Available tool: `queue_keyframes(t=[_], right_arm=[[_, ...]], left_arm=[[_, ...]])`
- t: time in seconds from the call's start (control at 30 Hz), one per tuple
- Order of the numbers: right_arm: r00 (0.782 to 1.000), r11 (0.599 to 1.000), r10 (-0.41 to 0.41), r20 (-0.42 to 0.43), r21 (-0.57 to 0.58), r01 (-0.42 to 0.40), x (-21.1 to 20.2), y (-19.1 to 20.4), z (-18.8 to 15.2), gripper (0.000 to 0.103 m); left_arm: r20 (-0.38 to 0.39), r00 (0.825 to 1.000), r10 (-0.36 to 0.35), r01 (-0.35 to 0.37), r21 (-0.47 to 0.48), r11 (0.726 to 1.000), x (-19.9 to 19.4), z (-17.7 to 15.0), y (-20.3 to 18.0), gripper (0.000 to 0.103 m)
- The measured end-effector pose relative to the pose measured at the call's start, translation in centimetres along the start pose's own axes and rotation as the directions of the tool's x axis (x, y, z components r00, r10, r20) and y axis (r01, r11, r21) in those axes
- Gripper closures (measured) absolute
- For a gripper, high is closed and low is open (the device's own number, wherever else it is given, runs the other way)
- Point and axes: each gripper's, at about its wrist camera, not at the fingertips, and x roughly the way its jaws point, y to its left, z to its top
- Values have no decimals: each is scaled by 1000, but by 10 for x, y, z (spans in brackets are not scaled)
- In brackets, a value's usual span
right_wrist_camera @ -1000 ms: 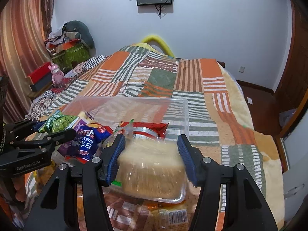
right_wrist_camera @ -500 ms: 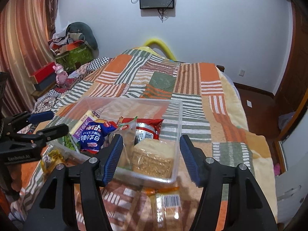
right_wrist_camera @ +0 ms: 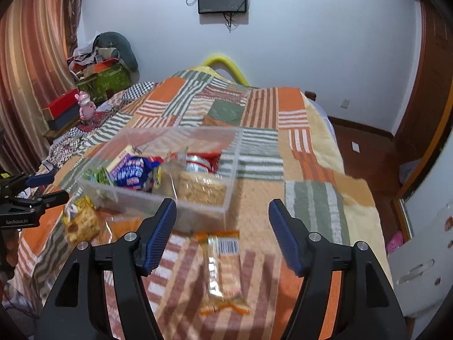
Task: Organize snacks
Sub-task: 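Grasp the boxed bread-puff pastry with the left gripper while the right grasps the biscuit bar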
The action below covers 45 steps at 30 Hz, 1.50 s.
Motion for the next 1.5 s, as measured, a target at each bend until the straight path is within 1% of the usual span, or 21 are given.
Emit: queue_keyframes(t=[0.17, 0.27, 0.33, 0.37, 0.43, 0.47, 0.5, 0.6, 0.67, 0.83, 0.9, 0.93, 0.97, 1.0, 1.03, 1.07, 1.1, 1.23, 1.5], right_arm=[[999, 1000, -14, -33, 7, 14, 3, -3, -13, 37], [998, 1000, -11, -59, 20, 13, 8, -5, -20, 36], [997, 1000, -10, -75, 20, 11, 13, -6, -24, 36], [997, 1000, -12, -80, 17, 13, 13, -5, -28, 36], [996, 1000, -21, -91, 10, 22, 19, -5, -32, 36], [995, 1000, -21, -101, 10, 23, 22, -5, -34, 36], [994, 1000, -21, -111, 13, 22, 26, -6, -35, 36], [992, 1000, -13, -129, 22, 16, 34, -7, -40, 36], [990, 1000, -7, -141, 26, 11, 38, -7, -43, 36], [984, 1000, 5, -178, 22, -1, 47, -4, -46, 37], [982, 1000, 7, -190, 17, -4, 50, -2, -47, 37], [980, 1000, 10, -197, 14, -7, 51, -2, -48, 39], [978, 1000, 17, -209, 12, -15, 54, -1, -49, 44], [975, 1000, 22, -223, 12, -20, 56, 0, -49, 52], [972, 1000, 20, -233, 9, -18, 58, 0, -51, 55], [973, 1000, 19, -231, 8, -17, 58, 0, -51, 62], [973, 1000, 22, -228, 8, -20, 57, 1, -51, 70], [976, 1000, 10, -216, 8, -8, 53, 0, -52, 71], [990, 1000, -6, -144, -1, 6, 22, 0, -45, 71]], left_arm=[[-57, 998, -25, 23, -40, 999, 8, -19, 6, 22], [-69, 997, -21, 19, -37, 999, 14, -26, 3, 22], [-79, 996, -32, 29, -39, 999, 18, -28, 1, 23], [-84, 996, -38, 34, -40, 999, 21, -29, 0, 24], [-94, 995, -47, 44, -31, 999, 26, -32, -3, 31], [-99, 994, -53, 52, -21, 998, 28, -33, -4, 38], [-108, 992, -63, 62, -8, 998, 31, -34, -7, 42], [-127, 989, -76, 79, 15, 997, 38, -38, -10, 50], [-143, 987, -68, 71, 19, 997, 45, -40, -9, 53], [-176, 981, -84, 79, -30, 996, 61, -44, 2, 53], [-173, 980, -99, 92, -51, 994, 64, -44, 7, 54], [-171, 980, -102, 94, -58, 994, 65, -44, 8, 54], [-168, 980, -104, 95, -61, 994, 65, -44, 9, 57], [-165, 981, -104, 95, -61, 994, 66, -44, 9, 57], [-162, 982, -99, 90, -61, 994, 66, -43, 9, 57], [-159, 983, -95, 87, -60, 994, 66, -44, 8, 57], [-156, 983, -92, 84, -59, 995, 66, -44, 7, 58], [-146, 987, -74, 67, -51, 996, 61, -42, 6, 59], [-84, 995, -49, 46, -36, 998, 25, -37, -1, 59]])
